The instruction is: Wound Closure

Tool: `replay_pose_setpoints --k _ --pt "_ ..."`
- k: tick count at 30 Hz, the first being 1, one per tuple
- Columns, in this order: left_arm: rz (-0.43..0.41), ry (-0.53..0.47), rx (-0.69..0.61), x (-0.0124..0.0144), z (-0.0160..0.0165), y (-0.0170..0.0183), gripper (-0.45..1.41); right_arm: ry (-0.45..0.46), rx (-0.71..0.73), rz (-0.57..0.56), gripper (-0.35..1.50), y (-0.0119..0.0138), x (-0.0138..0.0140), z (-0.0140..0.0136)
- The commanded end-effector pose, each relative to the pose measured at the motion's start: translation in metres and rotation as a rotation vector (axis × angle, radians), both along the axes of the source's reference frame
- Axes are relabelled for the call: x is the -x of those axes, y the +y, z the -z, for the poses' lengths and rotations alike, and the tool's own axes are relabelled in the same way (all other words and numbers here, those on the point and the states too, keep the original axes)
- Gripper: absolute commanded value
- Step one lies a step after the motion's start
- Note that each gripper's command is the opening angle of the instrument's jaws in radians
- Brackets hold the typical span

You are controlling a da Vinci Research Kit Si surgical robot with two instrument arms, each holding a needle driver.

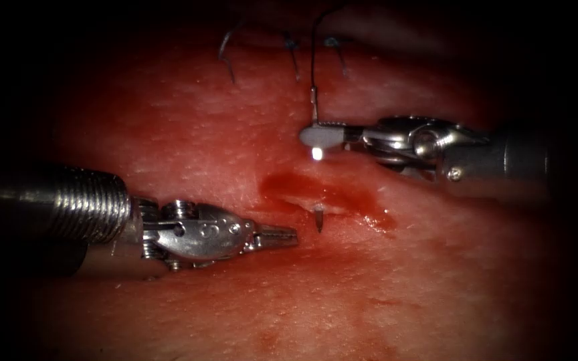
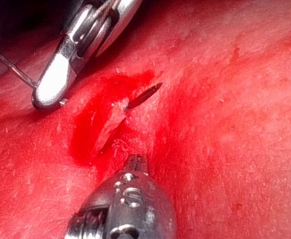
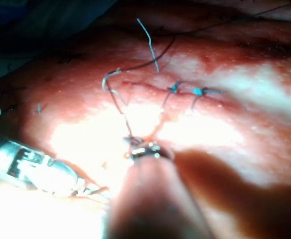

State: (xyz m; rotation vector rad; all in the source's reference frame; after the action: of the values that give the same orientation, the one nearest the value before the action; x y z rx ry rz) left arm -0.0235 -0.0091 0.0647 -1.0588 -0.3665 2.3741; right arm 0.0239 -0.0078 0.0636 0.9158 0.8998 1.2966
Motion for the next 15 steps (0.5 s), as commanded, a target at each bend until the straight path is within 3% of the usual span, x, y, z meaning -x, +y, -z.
replay_pose_setpoints --k 1,8,10,13,15 --pt "0.000 -0.001 0.000 0.0006 -0.0005 -0.0001 -0.25 0.006 -0.007 0.005 -0.35 -0.0003 -0.0006 -0.0001" --pt "0.000 -0.001 0.000 0.0006 -0.0004 0.0000 -0.25 0.031 -0.006 0.010 -0.35 -0.0017 -0.0007 -0.0002" --pt "0.000 -0.001 0.000 0.0006 -0.0004 0.0000 -0.25 0.017 0.067 -0.025 0.32 -0.0013 -0.0009 -0.0007" --pt "0.000 -0.001 -0.001 0.0006 -0.0003 0.0000 -0.25 -0.006 0.225 -0.037 1.05 0.0005 -0.0010 -0.0017" --pt "0.000 -0.001 -0.001 0.0006 -0.0003 0.0000 -0.25 -0.016 0.263 -0.049 1.18 0.0016 -0.0008 -0.0022"
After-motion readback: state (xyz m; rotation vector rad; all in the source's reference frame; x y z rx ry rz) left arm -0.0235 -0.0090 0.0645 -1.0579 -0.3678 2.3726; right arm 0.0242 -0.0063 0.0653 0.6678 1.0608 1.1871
